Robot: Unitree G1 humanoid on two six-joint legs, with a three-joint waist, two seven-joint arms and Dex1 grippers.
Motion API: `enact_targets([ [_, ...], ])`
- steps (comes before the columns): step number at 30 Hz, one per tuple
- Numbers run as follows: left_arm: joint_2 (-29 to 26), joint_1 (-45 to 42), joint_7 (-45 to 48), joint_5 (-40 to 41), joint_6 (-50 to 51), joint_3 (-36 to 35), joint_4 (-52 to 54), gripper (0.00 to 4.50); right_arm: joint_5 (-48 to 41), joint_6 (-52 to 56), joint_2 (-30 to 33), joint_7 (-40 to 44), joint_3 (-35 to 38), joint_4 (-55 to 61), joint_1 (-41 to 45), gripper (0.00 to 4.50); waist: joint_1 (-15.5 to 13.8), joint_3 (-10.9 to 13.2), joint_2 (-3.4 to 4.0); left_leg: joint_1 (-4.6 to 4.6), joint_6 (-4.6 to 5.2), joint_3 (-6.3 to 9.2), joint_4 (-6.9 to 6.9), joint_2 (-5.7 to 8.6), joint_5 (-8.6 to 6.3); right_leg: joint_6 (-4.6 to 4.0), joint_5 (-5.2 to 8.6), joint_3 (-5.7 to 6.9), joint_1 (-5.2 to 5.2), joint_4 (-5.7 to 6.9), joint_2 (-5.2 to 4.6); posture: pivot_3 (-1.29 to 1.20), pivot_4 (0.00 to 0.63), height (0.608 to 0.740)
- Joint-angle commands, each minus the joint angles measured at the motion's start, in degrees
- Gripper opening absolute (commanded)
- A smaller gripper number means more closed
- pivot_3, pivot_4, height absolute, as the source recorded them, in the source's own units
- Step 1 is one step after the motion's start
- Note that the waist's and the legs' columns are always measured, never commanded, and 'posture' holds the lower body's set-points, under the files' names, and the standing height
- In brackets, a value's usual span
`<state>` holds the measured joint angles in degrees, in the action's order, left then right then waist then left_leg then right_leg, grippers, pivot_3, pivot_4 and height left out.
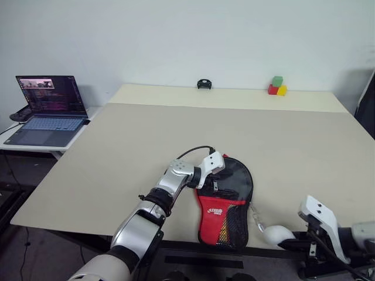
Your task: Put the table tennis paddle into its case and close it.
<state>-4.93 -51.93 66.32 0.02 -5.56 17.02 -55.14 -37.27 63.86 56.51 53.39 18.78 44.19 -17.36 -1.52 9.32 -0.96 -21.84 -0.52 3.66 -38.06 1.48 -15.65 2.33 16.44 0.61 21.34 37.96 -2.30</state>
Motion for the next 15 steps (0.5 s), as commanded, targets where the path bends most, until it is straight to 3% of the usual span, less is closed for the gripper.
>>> enact_targets([
  [1, 2.6, -0.4, -0.8, -2.1, -0.2, 1.0, -4.3, 4.50, -2.8, 1.1, 0.2, 1.4, 5.6, 4.6, -6.0, 0.27, -0.3, 0.0, -0.01, -0.07, 0.00, 0.07, 0.00, 0.05, 0.00, 0.01, -0.01, 0.03, 0.00, -0.04, -0.03, 0.00, 0.150, 0.740],
  [10, 5.3, -2.6, -1.3, -3.6, -2.7, 0.6, -8.5, 4.50, -8.4, 1.8, -3.8, -0.6, 11.9, 13.7, -18.4, 0.26, -0.6, 0.0, -0.04, -0.23, 0.15, 0.30, 0.07, 0.36, -0.12, 0.04, 0.03, 0.12, -0.06, -0.27, -0.33, 0.00, 0.150, 0.740],
  [15, 6.4, -3.9, -1.9, -4.2, -4.1, 0.2, -10.5, 4.50, -13.4, -2.2, -4.5, -6.4, 8.5, 15.8, -24.3, 0.26, -0.6, 0.0, -0.13, -0.16, 0.18, 0.32, 0.05, 0.56, -0.13, 0.26, 0.16, 0.13, -0.15, -0.25, -0.56, 0.00, 0.150, 0.740],
])
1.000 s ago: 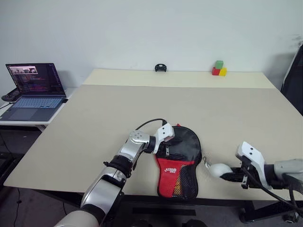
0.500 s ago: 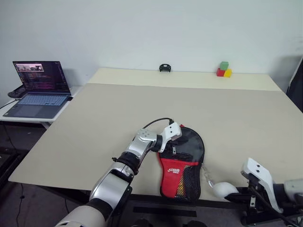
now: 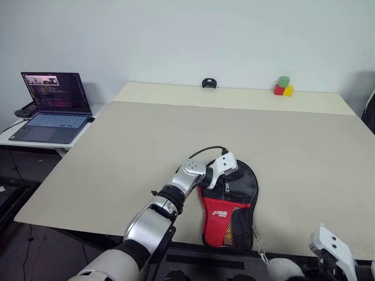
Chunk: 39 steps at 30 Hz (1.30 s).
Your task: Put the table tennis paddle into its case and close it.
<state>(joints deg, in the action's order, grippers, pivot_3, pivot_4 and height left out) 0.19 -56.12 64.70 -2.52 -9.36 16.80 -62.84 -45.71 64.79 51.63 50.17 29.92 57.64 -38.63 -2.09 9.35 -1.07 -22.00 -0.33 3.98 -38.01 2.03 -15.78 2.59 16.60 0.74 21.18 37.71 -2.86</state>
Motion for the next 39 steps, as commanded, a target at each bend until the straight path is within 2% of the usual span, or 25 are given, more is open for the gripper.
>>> enact_targets([
  [1, 1.6, 0.0, -0.4, -1.7, -0.5, 0.3, -3.2, 4.50, -6.3, -4.3, 0.7, -4.5, -3.2, 2.4, -3.8, 0.25, 0.0, 0.0, -0.04, 0.01, 0.01, 0.04, 0.01, 0.08, 0.00, 0.09, 0.05, 0.02, -0.02, 0.02, -0.08, 0.00, 0.150, 0.740],
  [8, 3.5, -1.9, -2.0, -2.6, -1.1, -0.3, -5.7, 4.50, -14.1, -11.3, 4.9, -13.8, -10.2, 2.4, -5.4, 0.25, 0.3, 0.0, -0.12, 0.00, 0.03, 0.06, -0.02, 0.25, 0.00, 0.27, 0.08, 0.04, -0.06, 0.03, -0.25, 0.00, 0.150, 0.740],
  [13, 4.2, -2.4, -2.2, -3.0, -1.4, -0.6, -6.3, 4.50, -17.3, -14.1, 6.3, -22.2, -19.3, 2.4, 0.7, 0.25, 0.6, 0.0, -0.16, -0.01, 0.04, 0.09, 0.01, 0.25, -0.01, 0.29, 0.10, 0.06, -0.05, 0.02, -0.25, 0.00, 0.150, 0.740],
  [18, 4.4, -2.8, -2.2, -3.7, -1.8, -1.1, -6.6, 4.50, -18.2, -11.9, 4.5, -29.2, -20.8, 1.4, 6.3, 0.25, 0.6, 0.0, -0.16, -0.03, 0.04, 0.09, -0.01, 0.26, -0.01, 0.30, 0.10, 0.06, -0.04, 0.02, -0.26, 0.00, 0.150, 0.740],
  [19, 4.4, -2.8, -2.2, -3.7, -1.8, -1.2, -6.6, 4.50, -18.9, -11.7, 4.7, -29.3, -20.4, 1.2, 6.3, 0.25, 0.6, 0.0, -0.16, -0.03, 0.04, 0.10, -0.01, 0.26, -0.01, 0.30, 0.10, 0.05, -0.04, 0.02, -0.26, 0.00, 0.150, 0.740],
  [26, 4.5, -3.0, -3.2, -3.6, -2.3, -1.7, -7.0, 4.50, -18.1, -12.5, 5.7, -27.7, -14.2, 1.6, 2.7, 2.54, 0.6, 0.0, -0.16, -0.03, 0.05, 0.09, -0.02, 0.27, -0.01, 0.30, 0.10, 0.05, -0.04, 0.04, -0.27, 0.00, 0.150, 0.740],
  [30, 4.4, -2.6, -3.6, -3.4, -2.5, -2.2, -6.9, 4.50, -16.5, -16.9, 7.4, -24.5, -10.2, 2.4, -0.2, 2.54, 0.6, 0.0, -0.17, -0.02, 0.06, 0.07, -0.03, 0.27, -0.02, 0.30, 0.10, 0.04, -0.05, 0.05, -0.26, 0.00, 0.150, 0.740],
  [39, 4.0, -1.6, -3.9, -3.2, -2.9, -3.1, -6.6, 4.50, -21.1, -19.7, 9.7, -16.9, 6.9, 2.4, -6.9, 2.54, 0.7, 0.0, -0.22, -0.01, 0.07, 0.06, -0.03, 0.26, -0.02, 0.31, 0.10, 0.03, -0.05, 0.06, -0.26, 0.00, 0.150, 0.740],
])
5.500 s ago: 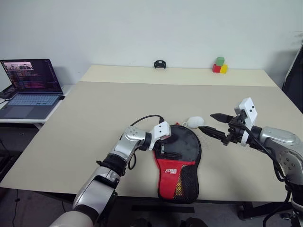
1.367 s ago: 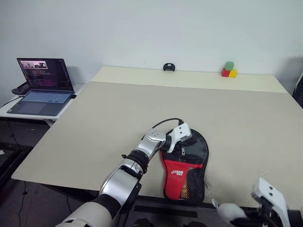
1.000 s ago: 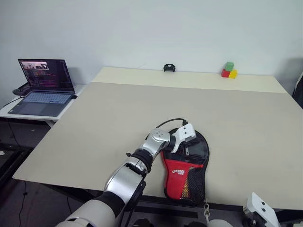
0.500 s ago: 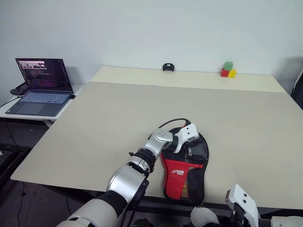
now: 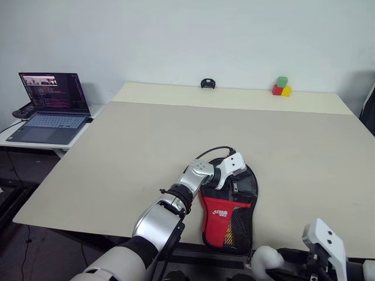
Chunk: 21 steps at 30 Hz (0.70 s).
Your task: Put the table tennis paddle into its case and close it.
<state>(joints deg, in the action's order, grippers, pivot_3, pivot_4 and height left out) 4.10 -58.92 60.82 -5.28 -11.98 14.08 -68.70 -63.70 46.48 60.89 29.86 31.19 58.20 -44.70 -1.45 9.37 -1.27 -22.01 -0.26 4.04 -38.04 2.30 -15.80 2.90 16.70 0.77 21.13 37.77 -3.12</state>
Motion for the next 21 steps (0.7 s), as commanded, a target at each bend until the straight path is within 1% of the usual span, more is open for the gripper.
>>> enact_targets([
  [1, 0.0, 1.4, 0.1, -0.5, -0.4, -0.4, -0.6, 4.50, -4.1, -1.4, 0.4, 3.7, 6.8, 1.8, -0.9, 2.54, 0.0, 0.0, -0.03, 0.01, 0.00, -0.01, 0.00, 0.00, 0.00, 0.00, 0.00, -0.01, 0.00, 0.00, 0.00, 0.00, 0.150, 0.740],
  [4, -0.4, 2.1, 0.4, -0.5, -0.4, -0.6, 0.1, 4.50, -7.1, 0.2, 0.9, 3.4, 9.3, -1.2, 3.1, 3.08, 0.0, 0.1, -0.15, 0.02, 0.00, -0.01, 0.00, -0.01, 0.00, 0.00, 0.00, -0.01, -0.01, 0.01, 0.00, 0.00, 0.150, 0.740],
  [8, -0.7, 2.8, 0.7, -0.7, -0.5, -0.7, 0.8, 4.50, -7.2, 2.9, 2.3, 6.3, 11.1, -1.6, 4.4, 4.46, 0.0, 0.1, -0.23, 0.03, 0.00, -0.02, 0.00, -0.01, 0.00, -0.01, -0.01, -0.02, -0.01, 0.01, 0.00, 0.00, 0.150, 0.740],
  [10, -0.9, 2.9, 0.4, -0.8, -0.3, -0.7, 1.1, 4.50, -5.5, 4.0, 3.7, 10.1, 11.3, -1.0, 4.2, 4.48, 0.0, 0.1, -0.24, 0.02, 0.00, -0.01, 0.02, -0.02, 0.00, -0.07, -0.04, -0.02, -0.01, 0.01, 0.00, 0.00, 0.150, 0.740],
  [11, -1.2, 3.2, 0.5, -0.6, -0.2, -0.7, 1.6, 4.50, -5.1, 3.5, 4.1, 10.9, 10.1, -1.9, 5.9, 4.48, 0.0, 0.1, -0.24, 0.03, 0.01, -0.03, 0.02, -0.02, 0.00, -0.25, -0.15, -0.03, -0.01, 0.00, 0.00, 0.00, 0.150, 0.740],
  [15, -2.2, 4.5, 1.3, 0.0, 0.1, -1.0, 4.0, 4.50, -4.1, 2.1, 4.4, 11.0, 6.6, -6.9, 14.2, 4.48, 0.3, 0.1, -0.29, 0.09, 0.01, -0.10, 0.01, -0.04, 0.00, -0.26, -0.16, -0.03, -0.02, 0.03, 0.01, 0.00, 0.150, 0.740],
  [19, -2.5, 5.1, 1.5, 0.3, 0.5, -0.9, 5.2, 4.50, -3.1, 3.1, 3.7, 11.1, 5.1, -7.9, 17.3, 4.48, 0.2, 0.1, -0.24, 0.07, 0.01, -0.08, 0.02, -0.04, 0.00, -0.28, -0.17, -0.07, 0.01, 0.04, 0.00, 0.00, 0.150, 0.740],
  [21, -4.7, 6.7, 3.6, 4.0, 4.5, -3.3, 12.2, 4.50, 2.3, -0.8, 3.4, 10.9, -0.3, -15.6, 25.7, 4.48, 0.6, 0.1, -0.20, 0.12, 0.01, -0.09, 0.07, -0.05, 0.00, -0.29, -0.17, -0.08, 0.01, 0.03, 0.01, 0.00, 0.150, 0.740],
])
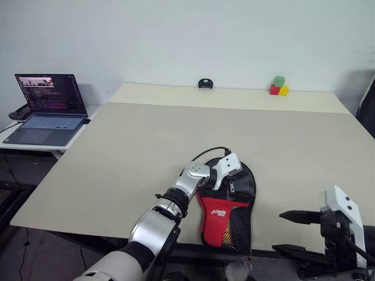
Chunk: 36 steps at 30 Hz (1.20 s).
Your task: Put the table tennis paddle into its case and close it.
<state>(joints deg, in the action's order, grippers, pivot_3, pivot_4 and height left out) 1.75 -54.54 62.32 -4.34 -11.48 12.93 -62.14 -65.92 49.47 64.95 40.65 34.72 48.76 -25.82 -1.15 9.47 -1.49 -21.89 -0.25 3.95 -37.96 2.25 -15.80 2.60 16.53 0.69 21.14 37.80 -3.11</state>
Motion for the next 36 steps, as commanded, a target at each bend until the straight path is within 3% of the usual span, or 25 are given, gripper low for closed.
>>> enact_targets([
  [1, -3.5, 3.3, 2.9, 4.3, 5.7, -2.8, 9.5, 4.50, 7.0, -5.3, -1.1, 0.4, -6.3, -9.2, 10.4, 4.48, 0.9, 0.1, -0.05, 0.03, 0.00, -0.11, -0.03, -0.04, 0.00, -0.01, -0.01, -0.03, 0.05, 0.08, 0.00, 0.00, 0.150, 0.740],
  [11, -13.5, 13.8, 4.2, 14.1, 24.7, -5.5, 46.0, 4.50, 22.6, -15.2, -9.1, 5.5, -20.6, -26.5, 30.2, 4.48, 1.0, 0.3, 0.00, -0.22, -0.04, -0.04, -0.07, -0.06, 0.03, -0.12, 0.01, -0.12, 0.28, 0.10, -0.05, 0.00, 0.150, 0.740],
  [17, -20.7, 20.9, 1.0, 17.3, 31.5, -7.6, 60.9, 4.50, 30.4, -21.3, -12.5, 10.5, -25.8, -37.6, 37.3, 4.48, 1.2, 0.3, 0.09, -0.20, -0.05, -0.03, -0.06, -0.08, 0.03, -0.16, 0.02, -0.15, 0.28, 0.09, -0.14, 0.00, 0.150, 0.740],
  [22, -22.1, 22.1, -1.9, 18.7, 33.8, -7.1, 64.0, 4.50, 33.2, -24.0, -13.7, 13.7, -25.8, -42.0, 39.2, 4.48, 0.8, 0.4, 0.17, -0.15, -0.04, -0.03, -0.07, -0.06, 0.02, -0.17, 0.02, -0.13, 0.27, 0.16, -0.14, 0.00, 0.150, 0.740],
  [24, -24.0, 28.5, -7.8, 19.5, 36.8, -12.8, 69.8, 4.50, 36.4, -27.6, -15.1, 14.7, -27.0, -50.1, 44.3, 4.48, 1.2, 0.4, 0.23, -0.16, -0.04, -0.03, -0.08, -0.06, 0.02, -0.17, 0.02, -0.15, 0.26, 0.13, -0.14, 0.00, 0.150, 0.740],
  [27, -26.4, 33.1, -11.2, 19.6, 37.9, -15.3, 74.1, 4.50, 39.4, -30.8, -15.9, 16.4, -27.8, -58.0, 49.0, 4.48, 2.2, 0.4, 0.25, 0.01, -0.03, -0.23, 0.03, -0.08, 0.01, -0.18, 0.03, -0.39, 0.27, 0.16, -0.16, 0.00, 0.150, 0.740],
  [33, -28.8, 30.7, -12.0, 19.2, 35.7, -14.0, 70.9, 4.50, 42.3, -34.2, -16.4, 19.1, -27.6, -65.4, 53.1, 4.48, 1.0, 0.5, 0.40, -0.04, -0.05, -0.13, -0.02, -0.12, 0.02, -0.28, 0.04, -0.21, 0.27, 0.24, -0.14, 0.00, 0.150, 0.740],
  [36, -29.9, 30.2, -11.7, 18.9, 34.0, -14.1, 68.7, 4.50, 41.8, -31.9, -16.8, 18.4, -27.1, -62.1, 51.2, 4.48, 1.1, 0.5, 0.40, -0.05, -0.07, -0.15, -0.03, -0.09, 0.02, -0.28, 0.04, -0.23, 0.25, 0.17, -0.18, 0.00, 0.150, 0.740],
])
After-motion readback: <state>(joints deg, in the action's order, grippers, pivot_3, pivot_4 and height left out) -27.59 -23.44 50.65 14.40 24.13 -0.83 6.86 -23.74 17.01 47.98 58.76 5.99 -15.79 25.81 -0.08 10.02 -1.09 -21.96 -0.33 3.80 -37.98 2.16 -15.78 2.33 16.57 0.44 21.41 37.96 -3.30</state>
